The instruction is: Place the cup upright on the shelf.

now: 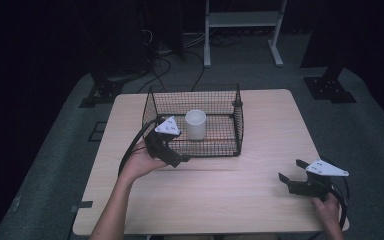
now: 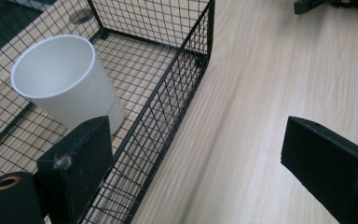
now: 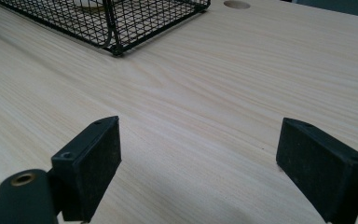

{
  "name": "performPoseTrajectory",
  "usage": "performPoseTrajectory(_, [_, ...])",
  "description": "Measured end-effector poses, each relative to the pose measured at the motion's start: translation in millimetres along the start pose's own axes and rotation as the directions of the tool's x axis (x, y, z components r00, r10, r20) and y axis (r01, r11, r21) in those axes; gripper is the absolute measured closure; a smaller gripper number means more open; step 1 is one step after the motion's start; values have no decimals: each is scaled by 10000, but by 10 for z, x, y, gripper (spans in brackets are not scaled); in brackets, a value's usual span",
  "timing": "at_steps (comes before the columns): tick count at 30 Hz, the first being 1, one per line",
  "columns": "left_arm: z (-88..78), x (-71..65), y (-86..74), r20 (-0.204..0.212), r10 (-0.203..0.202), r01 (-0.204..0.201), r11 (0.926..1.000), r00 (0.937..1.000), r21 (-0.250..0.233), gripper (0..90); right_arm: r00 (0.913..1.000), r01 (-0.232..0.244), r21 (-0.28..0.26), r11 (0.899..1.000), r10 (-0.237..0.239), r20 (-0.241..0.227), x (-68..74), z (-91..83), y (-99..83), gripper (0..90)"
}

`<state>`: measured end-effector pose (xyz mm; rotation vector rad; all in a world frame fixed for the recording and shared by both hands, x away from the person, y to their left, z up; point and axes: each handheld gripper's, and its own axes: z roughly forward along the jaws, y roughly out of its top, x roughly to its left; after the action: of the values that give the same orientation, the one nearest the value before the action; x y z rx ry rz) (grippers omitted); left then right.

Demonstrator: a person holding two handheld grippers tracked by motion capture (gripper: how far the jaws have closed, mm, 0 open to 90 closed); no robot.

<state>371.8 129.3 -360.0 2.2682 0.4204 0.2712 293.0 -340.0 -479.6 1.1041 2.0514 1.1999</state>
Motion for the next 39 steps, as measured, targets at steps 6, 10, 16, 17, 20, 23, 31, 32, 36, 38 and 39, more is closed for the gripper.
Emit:
performPoseTrajectory(6, [-23, -43, -65, 31, -64, 64, 9999, 10000, -106, 83, 10000, -4, 7, 10000, 4, -6, 0, 0, 0, 131])
performPoseTrajectory(10, [-27, -70, -113, 62, -159, 160, 9997, 9999, -169, 83, 10000, -13, 1, 10000, 13, 1, -4, 0, 0, 131])
performPoseTrajectory(16, [-18, -127, -176, 77, -166, 167, 9998, 9998, -128, 83, 10000, -7, 6, 10000, 7, 6, -3, 1, 0, 131])
performPoseTrajectory(17, [-20, -137, -182, 65, -161, 161, 9998, 9998, -120, 83, 10000, -19, 6, 10000, 19, 5, -4, 0, 1, 131])
performPoseTrajectory(20, [-19, -163, -202, 115, -168, 170, 9997, 9998, -162, 83, 10000, -8, 5, 10000, 8, 2, -2, 0, 0, 131])
performPoseTrajectory(23, [-19, -187, -224, 94, -169, 170, 9998, 9998, -116, 83, 10000, -11, -1, 10000, 11, 12, -4, 0, 0, 131])
performPoseTrajectory(31, [-28, -256, -302, 144, -225, 227, 9997, 9996, -128, 83, 10000, 2, -6, 10000, -2, 6, -2, 0, 0, 131])
performPoseTrajectory(32, [-29, -264, -308, 122, -223, 224, 9997, 9997, -107, 83, 10000, 2, -6, 10000, -2, 6, -2, 0, 0, 131])
performPoseTrajectory(36, [-53, -295, -333, 76, -209, 210, 9995, 9998, -234, 83, 10000, 2, 9, 10000, -2, 11, -1, -1, 0, 131])
performPoseTrajectory(38, [-58, -309, -354, 61, -229, 230, 9994, 9997, -253, 83, 10000, 16, 22, 10000, -16, 16, 3, 1, 1, 131])
performPoseTrajectory(39, [-60, -326, -382, 26, -243, 244, 9992, 9997, -309, 83, 10000, 11, 18, 10000, -11, 15, 3, 1, 1, 131])
